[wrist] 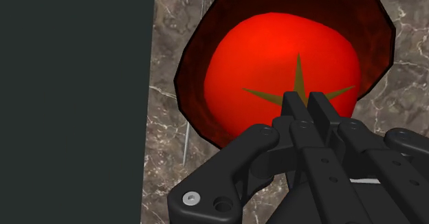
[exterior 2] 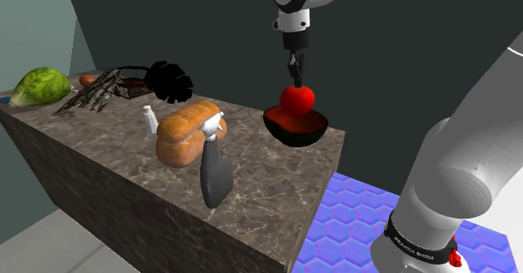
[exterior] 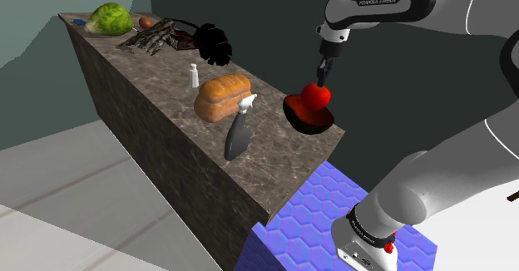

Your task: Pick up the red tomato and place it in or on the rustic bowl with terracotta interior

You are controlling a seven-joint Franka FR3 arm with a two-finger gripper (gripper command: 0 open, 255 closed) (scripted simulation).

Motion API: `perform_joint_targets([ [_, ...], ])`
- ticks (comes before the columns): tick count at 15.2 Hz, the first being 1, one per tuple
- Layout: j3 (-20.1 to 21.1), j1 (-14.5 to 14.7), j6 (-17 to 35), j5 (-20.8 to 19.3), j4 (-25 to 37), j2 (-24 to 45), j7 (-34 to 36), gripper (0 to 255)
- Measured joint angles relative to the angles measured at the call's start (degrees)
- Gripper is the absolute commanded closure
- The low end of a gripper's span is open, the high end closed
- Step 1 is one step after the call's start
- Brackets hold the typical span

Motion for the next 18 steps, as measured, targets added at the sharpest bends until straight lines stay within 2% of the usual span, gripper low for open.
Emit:
perform_joint_targets([
  [7,-0.11,-0.04,1.4,-0.02,-1.11,0.26,0.05,255],
  [8,-0.11,-0.04,1.41,-0.02,-1.11,0.26,0.05,0],
  [14,-0.11,-0.04,1.42,-0.02,-1.11,0.26,0.06,0],
  [18,0.47,0.29,-4.24,0.3,4.31,-0.02,0.01,0],
])
